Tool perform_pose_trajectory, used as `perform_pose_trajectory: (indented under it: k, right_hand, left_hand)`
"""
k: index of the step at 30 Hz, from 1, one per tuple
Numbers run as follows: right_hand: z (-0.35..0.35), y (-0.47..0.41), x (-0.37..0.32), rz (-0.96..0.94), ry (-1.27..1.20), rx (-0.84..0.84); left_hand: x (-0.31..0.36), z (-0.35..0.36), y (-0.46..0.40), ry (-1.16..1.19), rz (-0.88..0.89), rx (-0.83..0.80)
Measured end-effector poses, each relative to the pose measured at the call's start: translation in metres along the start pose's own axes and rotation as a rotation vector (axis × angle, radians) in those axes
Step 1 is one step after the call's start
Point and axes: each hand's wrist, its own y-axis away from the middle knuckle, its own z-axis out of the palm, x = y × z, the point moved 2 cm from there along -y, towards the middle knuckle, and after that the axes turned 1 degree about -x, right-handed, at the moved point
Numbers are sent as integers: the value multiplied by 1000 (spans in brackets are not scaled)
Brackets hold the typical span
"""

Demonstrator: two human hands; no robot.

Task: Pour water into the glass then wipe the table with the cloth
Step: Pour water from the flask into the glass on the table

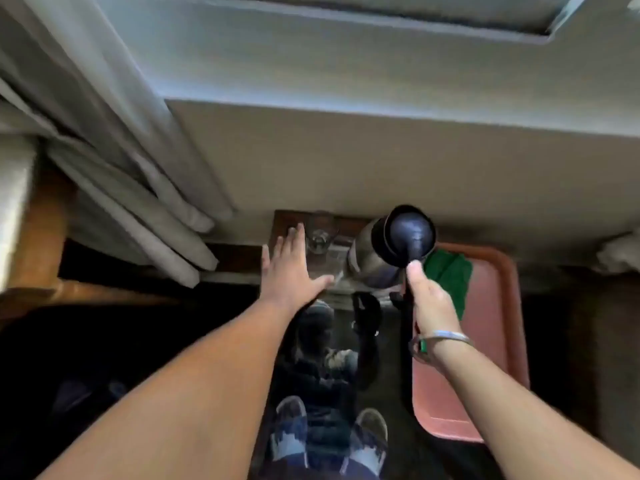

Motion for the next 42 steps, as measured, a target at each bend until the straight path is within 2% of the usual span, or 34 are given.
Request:
perform_pose_trajectory:
  k: [2, 3, 6, 9, 14, 19, 24, 27, 33, 35, 40, 42]
  right_hand:
    - [11, -28, 12, 18, -281, 16]
    - [13, -42, 16, -2, -331, -9]
    - [16, -61, 21, -25, -343, -11]
    - [22, -64, 20, -46, -325, 56]
    - [25, -59, 19, -96, -336, 120]
    - [19, -36, 30, -123, -253, 141]
    - [4, -2, 65, -211, -162, 96]
    - [-9, 12, 96, -238, 16, 75]
    - [-27, 37, 128, -337, 103, -64]
    - [-32, 50, 124, -318, 139, -80]
    - [-41, 80, 97, -261, 357, -71]
    - [-41, 89, 82, -251, 464, -110]
  left_hand:
    - [-6, 24, -28, 168, -90, 73]
    - [-7, 35, -41, 285, -127, 108]
    - [-4, 54, -64, 601, -129, 207]
    - [-7, 62, -76, 713, -95, 289]
    - [-16, 61, -46, 634, -43, 195]
    - [-38, 82, 36, 564, -64, 129]
    - [-50, 117, 108, 622, -151, 217]
    - [-51, 127, 117, 606, -164, 276]
    - [-56, 132, 116, 550, -121, 269]
    - [-64, 137, 119, 461, -81, 220]
    - [-102, 157, 137, -15, 0, 31]
    - [-110, 166, 139, -119, 58, 16]
